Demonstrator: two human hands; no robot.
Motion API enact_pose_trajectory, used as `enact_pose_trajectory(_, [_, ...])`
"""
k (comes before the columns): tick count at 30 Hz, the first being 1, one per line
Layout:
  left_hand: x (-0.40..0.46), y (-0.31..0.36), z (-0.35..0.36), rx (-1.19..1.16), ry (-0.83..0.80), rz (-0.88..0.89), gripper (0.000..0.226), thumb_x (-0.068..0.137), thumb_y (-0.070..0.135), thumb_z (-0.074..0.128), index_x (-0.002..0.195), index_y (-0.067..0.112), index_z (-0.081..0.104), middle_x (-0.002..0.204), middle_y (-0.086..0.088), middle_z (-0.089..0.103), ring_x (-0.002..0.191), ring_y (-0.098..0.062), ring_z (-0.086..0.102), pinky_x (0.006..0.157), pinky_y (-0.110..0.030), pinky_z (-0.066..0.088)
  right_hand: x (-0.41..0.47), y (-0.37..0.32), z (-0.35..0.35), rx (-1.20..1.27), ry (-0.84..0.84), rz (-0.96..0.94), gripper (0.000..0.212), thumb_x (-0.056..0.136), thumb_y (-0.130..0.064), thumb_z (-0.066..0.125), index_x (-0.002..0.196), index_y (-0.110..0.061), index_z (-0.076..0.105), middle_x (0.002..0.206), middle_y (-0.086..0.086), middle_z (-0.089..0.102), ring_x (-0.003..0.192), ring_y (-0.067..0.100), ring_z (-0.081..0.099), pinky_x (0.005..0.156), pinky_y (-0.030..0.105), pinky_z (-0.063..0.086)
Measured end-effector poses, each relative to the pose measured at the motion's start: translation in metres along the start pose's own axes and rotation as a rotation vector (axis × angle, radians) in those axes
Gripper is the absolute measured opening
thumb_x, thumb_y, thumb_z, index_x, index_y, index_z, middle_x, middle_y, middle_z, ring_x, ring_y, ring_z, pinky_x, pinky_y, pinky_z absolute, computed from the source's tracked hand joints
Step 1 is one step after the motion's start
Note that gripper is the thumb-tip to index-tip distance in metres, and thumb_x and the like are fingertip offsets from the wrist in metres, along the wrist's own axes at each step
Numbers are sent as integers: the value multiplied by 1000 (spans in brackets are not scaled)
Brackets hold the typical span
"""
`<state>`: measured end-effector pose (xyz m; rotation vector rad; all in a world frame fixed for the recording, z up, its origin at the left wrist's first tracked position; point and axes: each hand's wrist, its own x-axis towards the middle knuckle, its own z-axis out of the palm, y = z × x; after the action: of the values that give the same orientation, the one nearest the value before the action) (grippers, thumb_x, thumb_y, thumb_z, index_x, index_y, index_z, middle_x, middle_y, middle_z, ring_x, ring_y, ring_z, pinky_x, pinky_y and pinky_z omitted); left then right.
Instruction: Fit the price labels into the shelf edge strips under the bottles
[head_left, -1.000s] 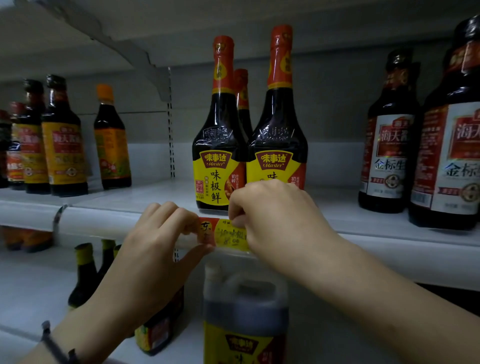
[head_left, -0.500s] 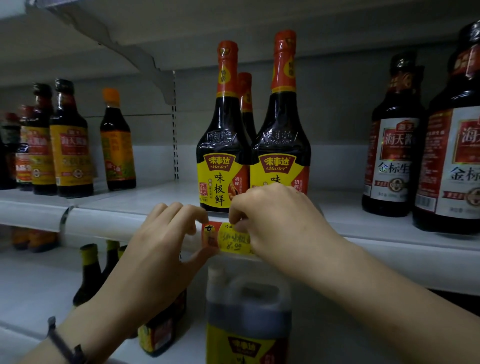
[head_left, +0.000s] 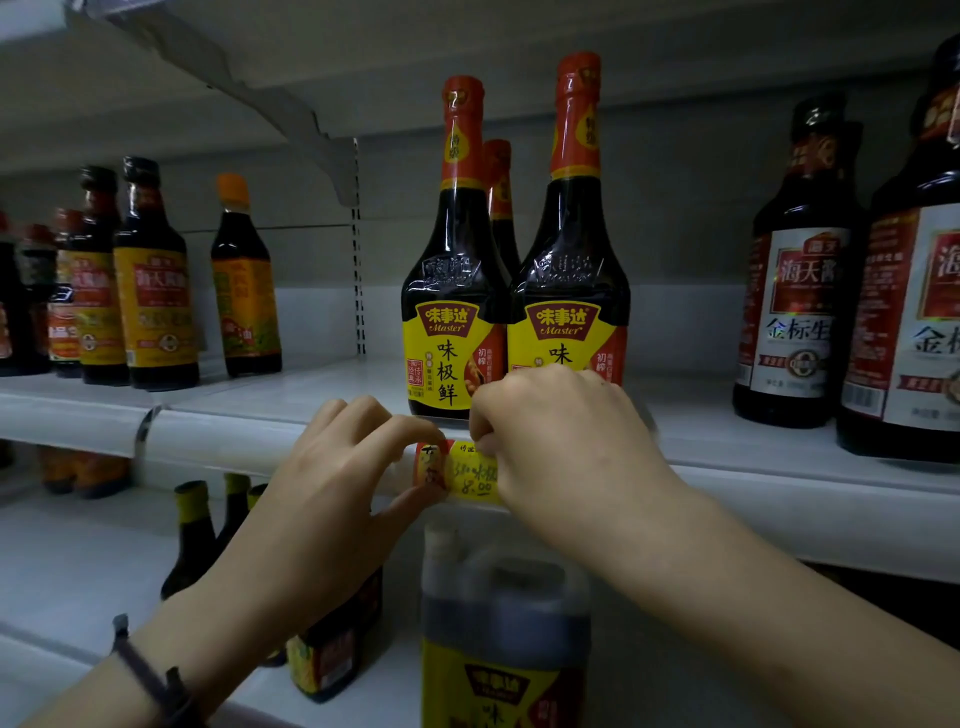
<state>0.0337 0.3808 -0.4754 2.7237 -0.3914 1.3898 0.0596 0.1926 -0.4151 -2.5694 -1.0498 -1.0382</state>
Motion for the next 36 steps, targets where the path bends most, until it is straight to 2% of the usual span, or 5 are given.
enact_pose_trajectory(4, [2, -1, 0, -16, -17, -7, 46, 82, 58, 47, 112, 27, 63, 92, 5, 54, 83, -17, 48, 64, -30, 46, -3, 3, 2, 13, -2, -47, 16, 92, -18, 62, 105, -22, 69, 102, 0, 66, 96, 28, 62, 69, 33, 42])
enact_pose_trajectory(6, [3, -2, 0, -28, -31, -6, 46, 82, 59, 46, 112, 27, 62, 94, 5, 54, 84, -17, 49, 65, -33, 48, -6, 8, 0, 54, -3, -57, 14, 92, -20, 60, 102, -22, 70, 99, -1, 65, 94, 25, 61, 73, 35, 50])
enact_pose_trajectory(12, [4, -4, 0, -60, -60, -6, 41, 81, 61, 45, 110, 34, 57, 97, 7, 53, 87, -17, 49, 66, -34, 49, -20, 26, -4, 87, 12, -90, 18, 93, -39, 63, 102, -26, 70, 96, -7, 59, 97, 18, 52, 81, 39, 52])
enact_pose_trajectory(20, [7, -5, -2, -110, -79, 17, 36, 81, 62, 44, 106, 38, 54, 97, 11, 48, 86, -15, 48, 67, -33, 49, -26, 34, 13, 51, 116, -132, 8, 83, -22, 76, 86, -17, 71, 81, 1, 59, 79, 25, 55, 65, 35, 42])
enact_pose_trajectory(36, [1, -3, -2, -95, -7, 30, 40, 82, 56, 55, 110, 27, 61, 105, 9, 50, 96, -16, 49, 75, -33, 50, -37, 41, 29, 82, 248, -171, 7, 83, -18, 71, 86, -12, 72, 79, 3, 54, 75, 24, 49, 65, 38, 44])
